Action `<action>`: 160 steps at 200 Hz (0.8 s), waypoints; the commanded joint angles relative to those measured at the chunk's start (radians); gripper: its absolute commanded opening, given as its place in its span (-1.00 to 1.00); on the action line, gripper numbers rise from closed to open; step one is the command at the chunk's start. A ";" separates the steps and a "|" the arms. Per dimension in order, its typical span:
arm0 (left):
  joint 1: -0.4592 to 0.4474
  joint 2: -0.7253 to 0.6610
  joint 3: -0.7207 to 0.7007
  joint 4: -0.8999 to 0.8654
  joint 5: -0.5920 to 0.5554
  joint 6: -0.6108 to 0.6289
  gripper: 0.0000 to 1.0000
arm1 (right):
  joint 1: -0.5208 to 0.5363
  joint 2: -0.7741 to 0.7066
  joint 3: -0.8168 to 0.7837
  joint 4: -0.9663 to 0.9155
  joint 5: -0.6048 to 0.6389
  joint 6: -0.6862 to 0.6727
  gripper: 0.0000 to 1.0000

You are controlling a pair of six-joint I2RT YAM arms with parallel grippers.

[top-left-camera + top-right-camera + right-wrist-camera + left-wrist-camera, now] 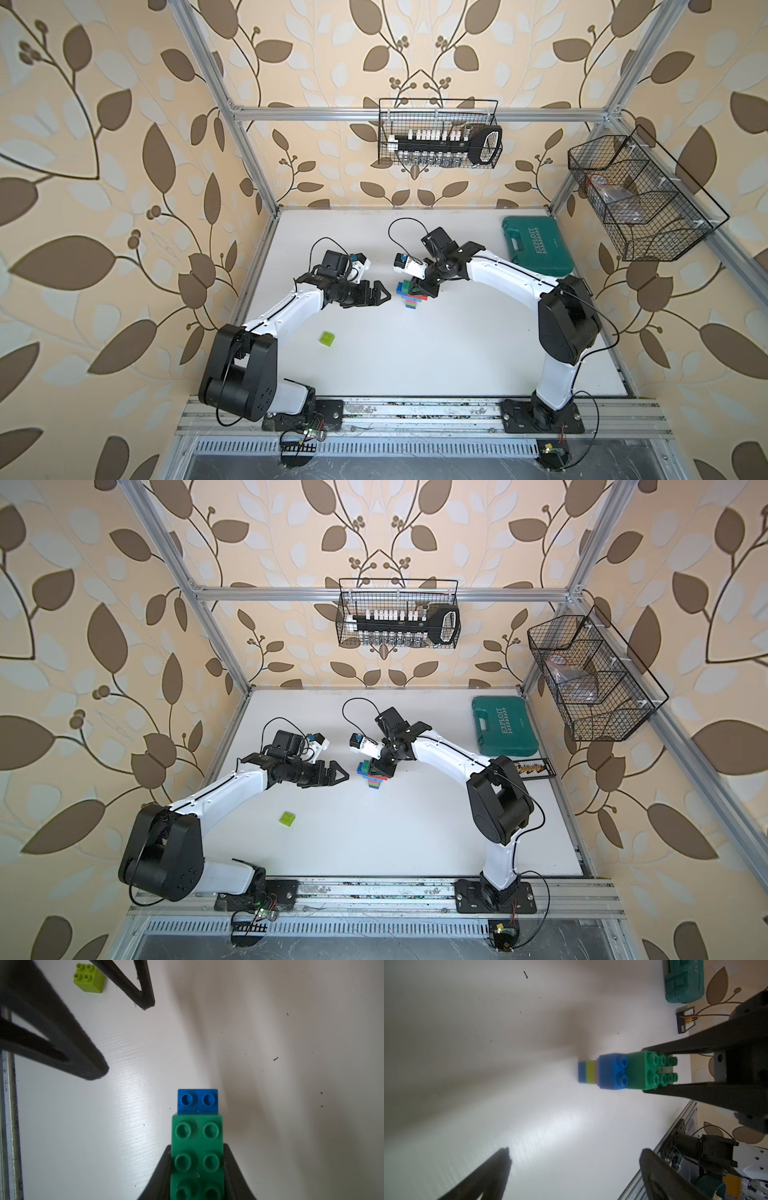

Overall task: Assemble a spoon with lego
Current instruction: Assemble the lego brick with the lego brick.

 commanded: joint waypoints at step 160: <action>0.125 -0.107 0.082 -0.112 0.018 0.064 0.98 | 0.020 -0.071 0.011 -0.181 0.202 0.073 0.77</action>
